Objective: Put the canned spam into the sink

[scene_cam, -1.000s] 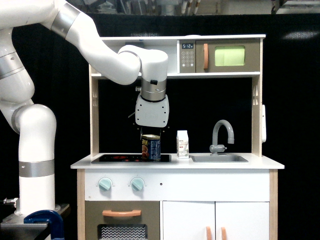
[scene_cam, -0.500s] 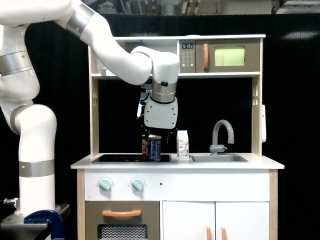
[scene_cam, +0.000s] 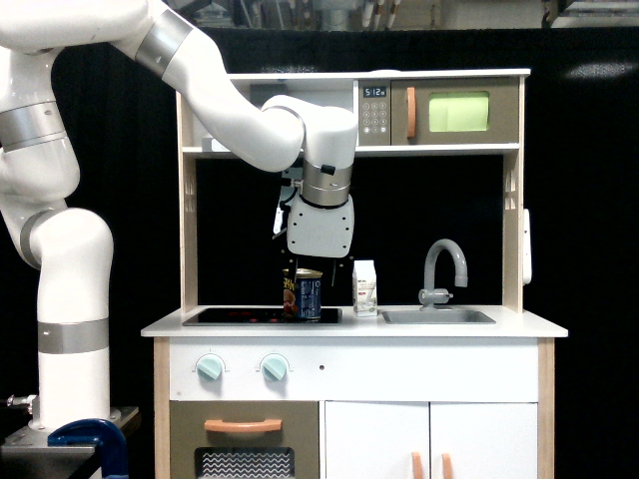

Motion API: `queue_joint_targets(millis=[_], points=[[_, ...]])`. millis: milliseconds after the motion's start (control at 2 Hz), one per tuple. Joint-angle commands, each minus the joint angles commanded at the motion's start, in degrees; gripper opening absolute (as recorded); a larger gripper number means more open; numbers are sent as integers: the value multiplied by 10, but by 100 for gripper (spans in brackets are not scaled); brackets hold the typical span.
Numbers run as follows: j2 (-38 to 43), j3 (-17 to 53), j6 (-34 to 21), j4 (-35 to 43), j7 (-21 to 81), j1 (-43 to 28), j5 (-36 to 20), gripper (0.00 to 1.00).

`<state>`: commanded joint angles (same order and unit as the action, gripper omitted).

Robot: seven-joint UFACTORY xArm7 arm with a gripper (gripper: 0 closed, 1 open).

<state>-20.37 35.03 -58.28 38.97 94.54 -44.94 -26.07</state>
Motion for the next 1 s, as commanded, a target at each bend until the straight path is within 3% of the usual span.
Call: queue_joint_targets(millis=[500,1000], points=[[18,-33,25,4,-21,-18,-30,100],[31,-70,65,-13,-31,-28,-64,0]])
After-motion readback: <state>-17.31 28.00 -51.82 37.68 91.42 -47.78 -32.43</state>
